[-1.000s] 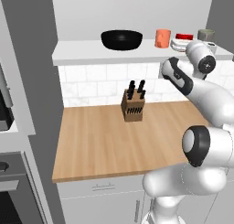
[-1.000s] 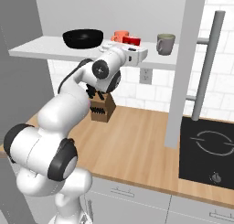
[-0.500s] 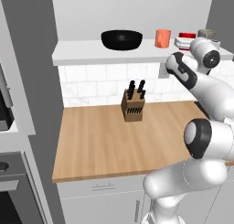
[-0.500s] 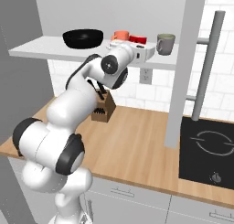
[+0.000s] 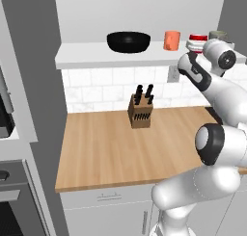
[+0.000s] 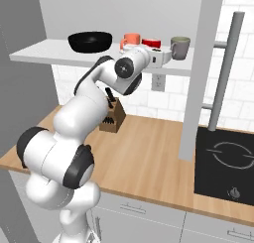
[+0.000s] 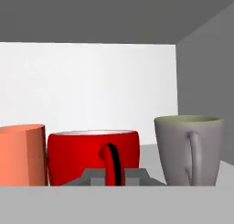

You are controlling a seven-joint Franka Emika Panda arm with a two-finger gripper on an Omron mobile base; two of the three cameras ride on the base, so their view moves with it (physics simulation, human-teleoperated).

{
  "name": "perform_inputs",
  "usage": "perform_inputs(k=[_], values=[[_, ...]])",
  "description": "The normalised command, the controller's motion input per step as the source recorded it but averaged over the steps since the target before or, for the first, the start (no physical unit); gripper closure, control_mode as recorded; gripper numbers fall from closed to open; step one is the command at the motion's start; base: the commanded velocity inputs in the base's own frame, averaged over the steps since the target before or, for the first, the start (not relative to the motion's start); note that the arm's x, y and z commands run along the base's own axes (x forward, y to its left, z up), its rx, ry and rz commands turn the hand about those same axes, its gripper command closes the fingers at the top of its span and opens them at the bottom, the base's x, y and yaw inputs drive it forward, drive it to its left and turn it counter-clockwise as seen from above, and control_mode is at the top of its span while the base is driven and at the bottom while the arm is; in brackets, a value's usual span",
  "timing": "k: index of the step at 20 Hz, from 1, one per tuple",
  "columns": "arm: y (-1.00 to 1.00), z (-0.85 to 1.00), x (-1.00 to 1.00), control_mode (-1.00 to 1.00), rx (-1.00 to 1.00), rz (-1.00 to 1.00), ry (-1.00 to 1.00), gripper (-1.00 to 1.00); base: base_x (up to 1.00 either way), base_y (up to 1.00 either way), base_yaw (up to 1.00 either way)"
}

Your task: Gather all objects into one cabinet and sort the glasses and bowls to opposite sides.

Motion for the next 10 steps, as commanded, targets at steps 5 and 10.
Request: perform_inputs(k=[5,10], values=[[0.0,-0.33,0.07,-1.0,-0.02,0.0,0.04,1.0,0.0,0.0,0.0],[0.0,-0.01,0.37,-1.0,0.0,0.0,0.07,-1.0,0.0,0.0,0.0]])
